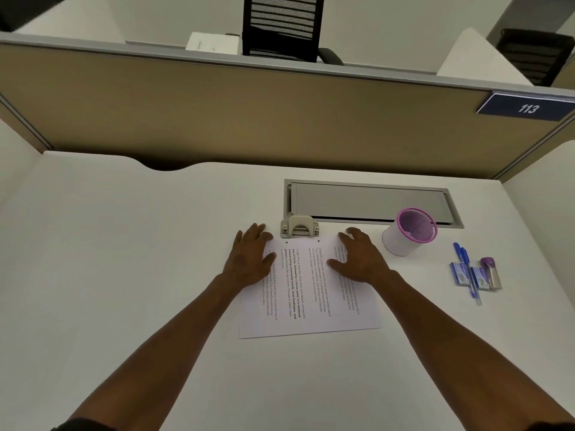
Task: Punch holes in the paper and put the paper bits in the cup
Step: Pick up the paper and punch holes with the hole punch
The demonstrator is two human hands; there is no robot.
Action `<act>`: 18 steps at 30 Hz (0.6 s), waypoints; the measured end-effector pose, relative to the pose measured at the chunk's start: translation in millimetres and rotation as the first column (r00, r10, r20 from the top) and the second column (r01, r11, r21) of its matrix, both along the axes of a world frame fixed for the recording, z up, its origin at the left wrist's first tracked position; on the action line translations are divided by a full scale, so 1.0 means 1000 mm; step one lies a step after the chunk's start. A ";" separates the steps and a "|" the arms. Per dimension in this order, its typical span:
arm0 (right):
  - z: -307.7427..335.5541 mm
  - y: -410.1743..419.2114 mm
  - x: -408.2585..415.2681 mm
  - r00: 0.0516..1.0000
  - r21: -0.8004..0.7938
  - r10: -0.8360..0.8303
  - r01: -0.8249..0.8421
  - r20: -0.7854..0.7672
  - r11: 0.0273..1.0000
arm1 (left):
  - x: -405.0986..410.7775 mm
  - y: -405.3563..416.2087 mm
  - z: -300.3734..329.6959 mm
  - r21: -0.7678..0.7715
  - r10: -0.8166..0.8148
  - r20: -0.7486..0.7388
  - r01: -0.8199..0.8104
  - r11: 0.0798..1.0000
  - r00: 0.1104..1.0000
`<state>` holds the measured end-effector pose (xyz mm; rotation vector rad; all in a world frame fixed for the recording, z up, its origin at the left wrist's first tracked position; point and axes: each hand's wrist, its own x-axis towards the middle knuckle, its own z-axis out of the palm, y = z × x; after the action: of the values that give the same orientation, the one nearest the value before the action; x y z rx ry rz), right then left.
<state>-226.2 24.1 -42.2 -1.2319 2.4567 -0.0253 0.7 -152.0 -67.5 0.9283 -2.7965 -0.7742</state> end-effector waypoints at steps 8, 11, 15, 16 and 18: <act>-0.002 0.019 0.017 1.000 0.019 -0.001 0.001 0.004 1.000 | 0.011 0.025 0.003 -0.036 0.013 -0.073 -0.016 0.999 0.997; 0.000 0.025 0.024 1.000 0.011 0.001 -0.001 0.004 1.000 | 0.013 0.032 0.007 -0.060 0.032 -0.064 -0.035 0.998 0.997; 0.001 0.034 0.032 1.000 0.012 0.009 -0.009 0.015 1.000 | 0.016 0.042 0.013 -0.043 0.036 0.030 -0.034 0.998 0.999; 0.001 0.037 0.033 1.000 0.013 0.009 -0.010 0.017 1.000 | 0.017 0.044 0.014 -0.039 0.038 0.065 -0.035 0.999 0.997; 0.000 0.040 0.036 1.000 0.010 0.014 -0.014 0.015 1.000 | 0.019 0.048 0.018 -0.041 0.034 0.132 -0.029 0.999 0.991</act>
<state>-190.3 63.9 -42.2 -1.2405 2.4321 -0.0180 20.1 -103.6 -49.7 1.0518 -2.8905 -0.6746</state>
